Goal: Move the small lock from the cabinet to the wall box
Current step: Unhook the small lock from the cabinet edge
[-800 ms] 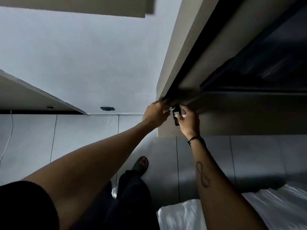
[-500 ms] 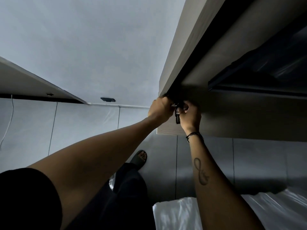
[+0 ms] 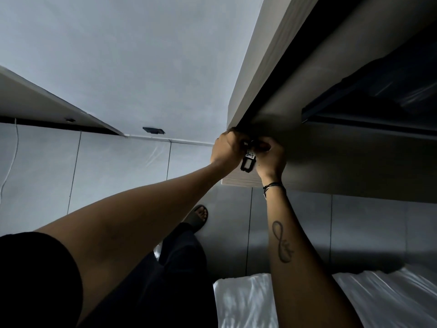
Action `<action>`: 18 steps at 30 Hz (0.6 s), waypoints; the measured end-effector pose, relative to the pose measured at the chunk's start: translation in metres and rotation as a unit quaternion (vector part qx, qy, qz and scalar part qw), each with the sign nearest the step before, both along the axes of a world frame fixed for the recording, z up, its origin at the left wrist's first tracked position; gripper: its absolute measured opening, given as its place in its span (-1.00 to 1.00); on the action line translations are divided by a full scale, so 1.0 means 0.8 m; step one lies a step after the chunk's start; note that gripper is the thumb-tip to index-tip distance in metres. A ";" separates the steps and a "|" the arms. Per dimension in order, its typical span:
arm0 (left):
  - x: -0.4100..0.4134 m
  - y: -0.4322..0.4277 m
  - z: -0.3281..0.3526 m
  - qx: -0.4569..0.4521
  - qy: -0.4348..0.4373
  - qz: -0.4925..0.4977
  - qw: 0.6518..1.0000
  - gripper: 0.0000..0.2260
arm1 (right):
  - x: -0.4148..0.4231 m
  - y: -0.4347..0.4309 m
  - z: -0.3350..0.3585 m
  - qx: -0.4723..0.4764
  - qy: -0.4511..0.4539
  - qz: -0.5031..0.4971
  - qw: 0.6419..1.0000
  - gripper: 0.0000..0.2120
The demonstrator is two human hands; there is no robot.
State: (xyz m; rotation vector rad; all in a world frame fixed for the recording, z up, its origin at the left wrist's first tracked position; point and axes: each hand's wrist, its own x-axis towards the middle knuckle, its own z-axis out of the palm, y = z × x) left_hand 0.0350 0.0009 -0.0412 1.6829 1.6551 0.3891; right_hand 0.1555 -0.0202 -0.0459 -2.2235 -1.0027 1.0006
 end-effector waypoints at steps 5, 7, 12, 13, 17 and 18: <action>-0.007 0.002 -0.002 -0.024 -0.036 0.035 0.998 -0.82 | 0.002 -0.003 -0.004 0.033 0.058 -0.027 0.997 -0.71; -0.010 0.004 -0.002 -0.042 -0.059 0.037 0.997 -0.84 | 0.002 -0.002 -0.004 0.037 0.098 -0.047 0.993 -0.68; -0.022 0.007 0.000 -0.077 -0.114 0.052 0.989 -0.88 | -0.005 -0.005 -0.001 0.051 0.205 -0.100 0.972 -0.66; -0.025 0.008 -0.001 -0.089 -0.127 0.063 0.986 -0.89 | -0.007 -0.006 0.001 0.050 0.217 -0.109 0.969 -0.67; -0.049 0.009 -0.003 -0.145 -0.190 0.092 0.967 -0.91 | -0.023 -0.011 0.013 0.048 0.245 -0.132 0.959 -0.71; -0.056 0.009 -0.002 -0.154 -0.206 0.095 0.962 -0.91 | -0.028 -0.012 0.017 0.046 0.253 -0.134 0.957 -0.72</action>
